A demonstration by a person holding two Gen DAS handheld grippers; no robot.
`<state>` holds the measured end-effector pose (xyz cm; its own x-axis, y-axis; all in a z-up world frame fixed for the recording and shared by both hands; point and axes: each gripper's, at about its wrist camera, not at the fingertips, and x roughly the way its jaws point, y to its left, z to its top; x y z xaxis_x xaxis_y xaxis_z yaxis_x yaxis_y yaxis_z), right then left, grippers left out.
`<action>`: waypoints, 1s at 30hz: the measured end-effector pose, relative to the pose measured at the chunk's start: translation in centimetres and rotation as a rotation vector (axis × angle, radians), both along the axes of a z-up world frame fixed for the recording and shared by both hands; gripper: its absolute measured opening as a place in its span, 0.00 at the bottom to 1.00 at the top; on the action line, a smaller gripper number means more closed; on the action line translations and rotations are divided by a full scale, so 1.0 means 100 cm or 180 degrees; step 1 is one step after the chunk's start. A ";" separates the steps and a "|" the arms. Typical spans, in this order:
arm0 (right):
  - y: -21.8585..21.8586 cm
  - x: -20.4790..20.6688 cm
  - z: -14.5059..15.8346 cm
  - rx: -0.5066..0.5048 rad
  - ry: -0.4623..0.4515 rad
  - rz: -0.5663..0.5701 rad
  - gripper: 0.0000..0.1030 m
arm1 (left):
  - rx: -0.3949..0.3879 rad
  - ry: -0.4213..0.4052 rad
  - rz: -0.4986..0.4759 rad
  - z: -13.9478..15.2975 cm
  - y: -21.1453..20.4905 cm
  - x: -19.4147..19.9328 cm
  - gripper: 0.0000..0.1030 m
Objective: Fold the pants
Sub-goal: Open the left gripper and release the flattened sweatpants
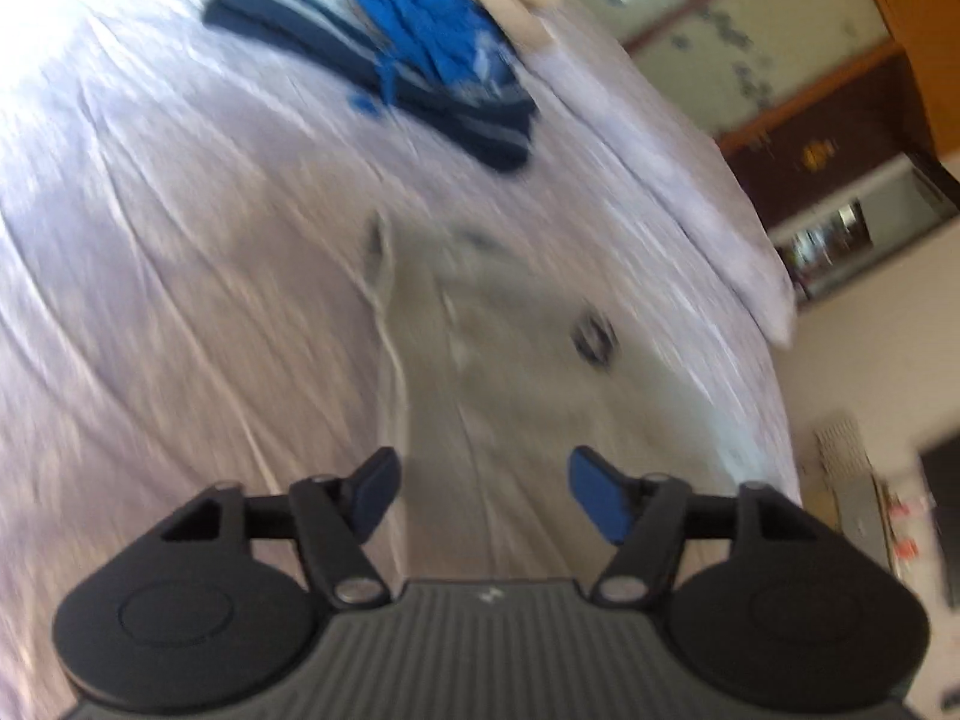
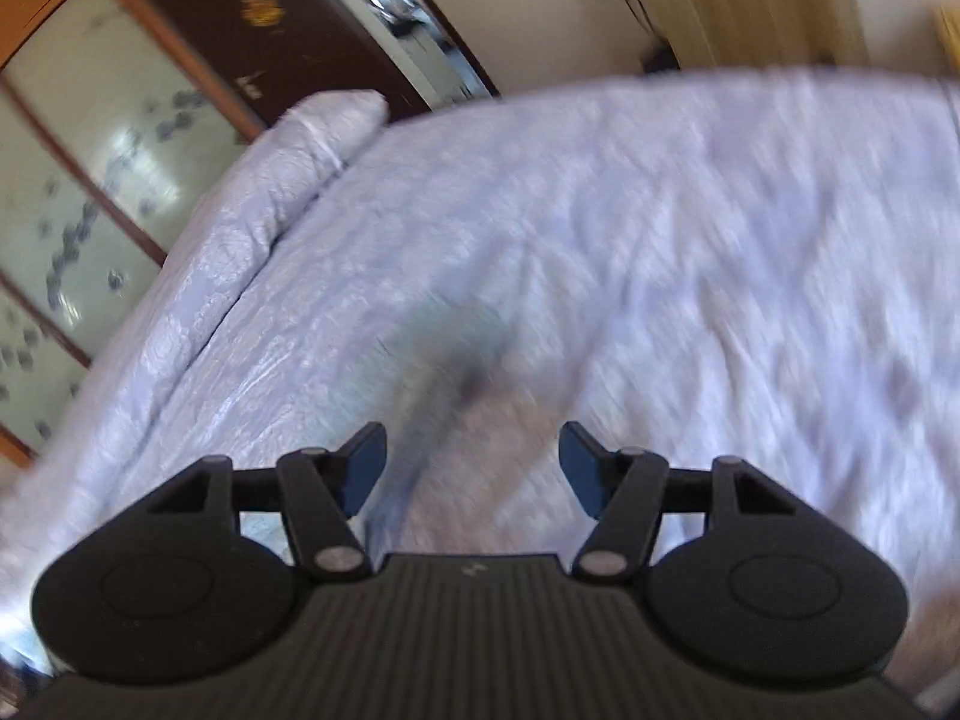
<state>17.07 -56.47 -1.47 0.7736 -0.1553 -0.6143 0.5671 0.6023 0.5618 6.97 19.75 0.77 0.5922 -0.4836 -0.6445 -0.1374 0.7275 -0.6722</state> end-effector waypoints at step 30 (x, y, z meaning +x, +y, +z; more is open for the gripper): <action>0.068 -0.091 0.081 -0.0325 -0.0361 0.0872 0.48 | 0.0086 0.0208 -0.0241 0.003 -0.037 -0.083 0.81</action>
<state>7.97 -49.68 6.60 0.8580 0.0119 -0.5136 0.3131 0.7806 0.5410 -1.34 16.04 1.03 0.5108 -0.5074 -0.6940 -0.1243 0.7551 -0.6437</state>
